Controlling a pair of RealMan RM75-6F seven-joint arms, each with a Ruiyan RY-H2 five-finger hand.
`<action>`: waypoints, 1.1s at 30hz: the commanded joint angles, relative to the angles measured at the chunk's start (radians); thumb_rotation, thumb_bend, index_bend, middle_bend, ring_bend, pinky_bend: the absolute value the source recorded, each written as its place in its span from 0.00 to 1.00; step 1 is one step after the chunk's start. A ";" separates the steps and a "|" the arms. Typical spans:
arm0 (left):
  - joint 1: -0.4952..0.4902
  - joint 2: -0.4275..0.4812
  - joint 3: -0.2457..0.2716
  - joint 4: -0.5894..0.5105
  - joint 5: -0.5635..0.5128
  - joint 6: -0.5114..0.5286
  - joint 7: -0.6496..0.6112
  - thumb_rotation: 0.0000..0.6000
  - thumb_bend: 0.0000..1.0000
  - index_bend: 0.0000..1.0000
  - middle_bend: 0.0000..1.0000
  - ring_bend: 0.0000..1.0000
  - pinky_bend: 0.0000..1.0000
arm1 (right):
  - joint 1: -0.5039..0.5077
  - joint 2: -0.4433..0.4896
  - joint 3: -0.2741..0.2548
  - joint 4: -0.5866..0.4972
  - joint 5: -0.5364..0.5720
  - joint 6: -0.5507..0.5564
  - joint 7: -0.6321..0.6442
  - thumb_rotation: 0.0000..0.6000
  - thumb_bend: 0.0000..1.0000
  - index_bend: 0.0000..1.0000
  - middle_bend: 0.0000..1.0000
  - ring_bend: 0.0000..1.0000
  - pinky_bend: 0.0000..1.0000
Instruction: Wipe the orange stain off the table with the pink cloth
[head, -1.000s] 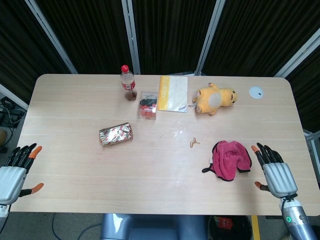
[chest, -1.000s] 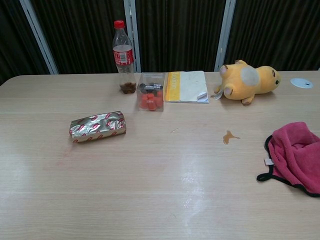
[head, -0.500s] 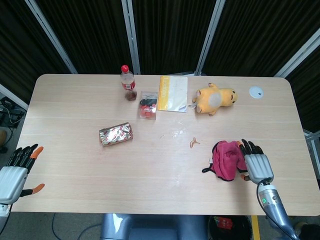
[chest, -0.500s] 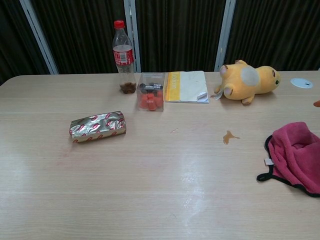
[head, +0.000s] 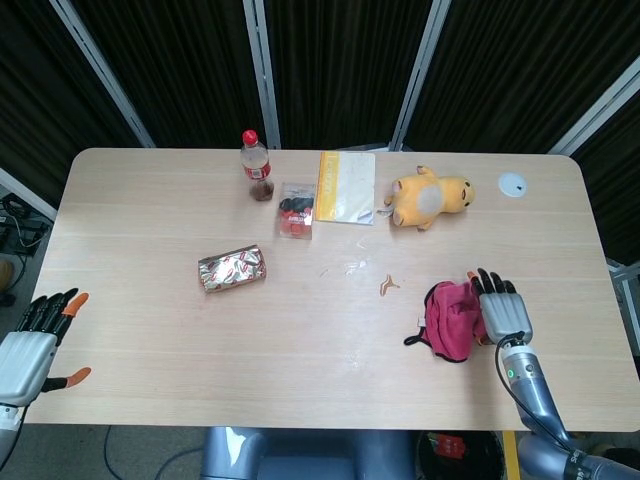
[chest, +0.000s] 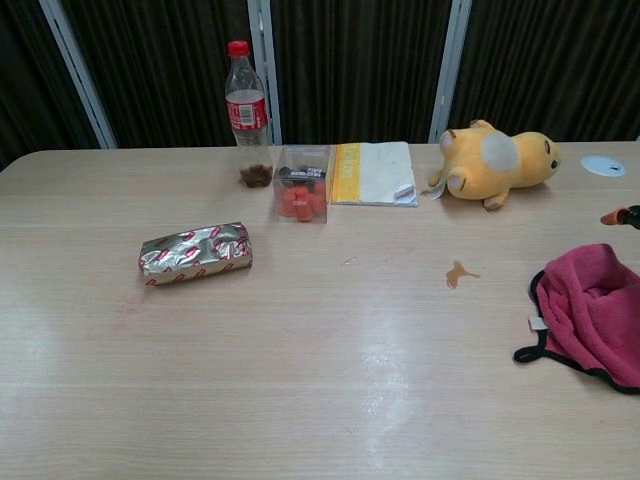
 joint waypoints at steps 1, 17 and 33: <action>0.001 -0.001 -0.001 0.001 -0.002 0.002 -0.001 1.00 0.00 0.00 0.00 0.00 0.00 | 0.016 -0.016 0.002 0.020 0.022 -0.015 -0.004 1.00 0.05 0.06 0.00 0.00 0.14; 0.000 -0.002 0.000 -0.010 -0.014 -0.006 -0.007 1.00 0.00 0.00 0.00 0.00 0.00 | 0.050 -0.107 -0.002 0.165 0.069 -0.056 0.066 1.00 0.10 0.22 0.05 0.00 0.17; -0.001 -0.003 -0.004 -0.011 -0.021 -0.006 -0.026 1.00 0.00 0.00 0.00 0.00 0.00 | 0.044 -0.192 -0.016 0.271 -0.091 0.046 0.210 1.00 0.33 0.72 0.61 0.49 0.65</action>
